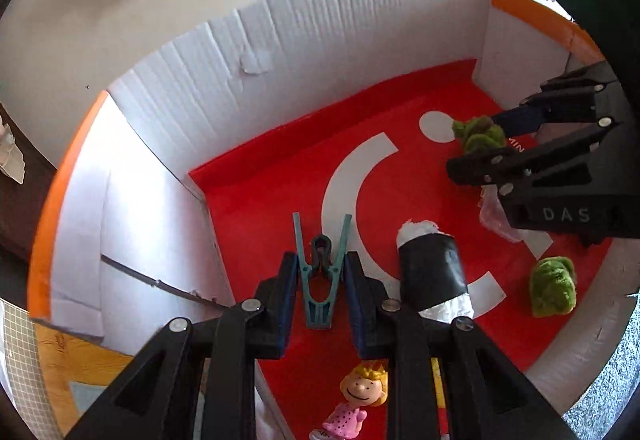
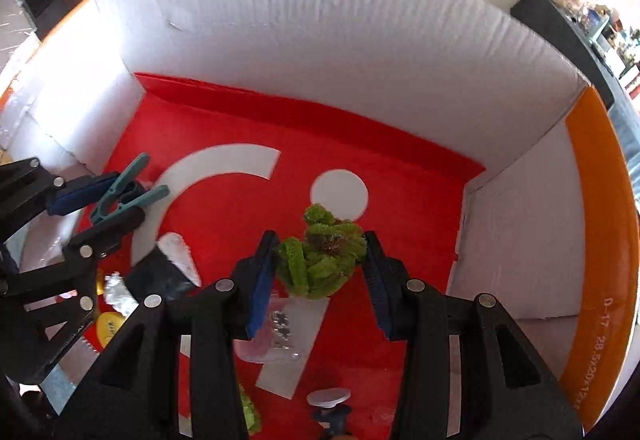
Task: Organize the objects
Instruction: 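Lower the teal clothespin with the left tool while the right tool lowers the yarn ball into the box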
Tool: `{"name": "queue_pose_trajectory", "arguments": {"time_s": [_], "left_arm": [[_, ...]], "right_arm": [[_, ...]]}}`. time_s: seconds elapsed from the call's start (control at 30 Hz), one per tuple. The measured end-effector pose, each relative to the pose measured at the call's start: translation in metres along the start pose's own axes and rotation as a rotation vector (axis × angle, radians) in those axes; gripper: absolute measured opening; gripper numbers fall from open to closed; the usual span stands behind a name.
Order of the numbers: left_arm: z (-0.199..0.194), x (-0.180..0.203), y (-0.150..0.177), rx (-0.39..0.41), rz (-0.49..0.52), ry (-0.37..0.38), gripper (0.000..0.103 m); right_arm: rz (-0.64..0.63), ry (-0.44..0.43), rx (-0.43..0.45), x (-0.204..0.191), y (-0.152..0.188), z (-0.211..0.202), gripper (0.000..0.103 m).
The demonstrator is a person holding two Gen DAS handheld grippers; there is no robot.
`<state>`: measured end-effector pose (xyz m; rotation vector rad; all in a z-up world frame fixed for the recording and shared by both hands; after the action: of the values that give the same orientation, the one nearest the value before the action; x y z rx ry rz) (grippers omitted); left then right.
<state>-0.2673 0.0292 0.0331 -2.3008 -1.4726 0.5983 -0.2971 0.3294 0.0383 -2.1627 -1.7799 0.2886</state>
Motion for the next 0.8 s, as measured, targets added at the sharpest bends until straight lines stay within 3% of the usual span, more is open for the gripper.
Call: {"name": "queue_pose_trajectory", "arguments": {"time_s": [0.4, 0.63, 0.8], "left_arm": [[-0.008, -0.004, 0.011, -0.007, -0.021, 0.012, 0.025], [-0.012, -0.006, 0.017, -0.008, -0.030, 0.016, 0.025], [-0.017, -0.006, 0.021, -0.008, -0.036, 0.020, 0.025]], "right_arm": [[-0.017, 0.011, -0.007, 0.001, 0.010, -0.005, 0.042], [-0.012, 0.012, 0.002, 0.003, 0.019, -0.008, 0.050], [-0.012, 0.014, 0.006, 0.005, 0.024, -0.011, 0.050]]}}
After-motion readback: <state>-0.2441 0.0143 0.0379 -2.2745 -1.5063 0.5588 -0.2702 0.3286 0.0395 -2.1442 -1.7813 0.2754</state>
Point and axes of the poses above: each gripper's, at about its wrist camera, not at the fingertips, and z roughly the way its jaws point, x to its right, y to its underside, the point moved 1 cm from there along z, roughly the way its jaws point, and after that the axes turned 1 degree about z, right-handed, at the moved point
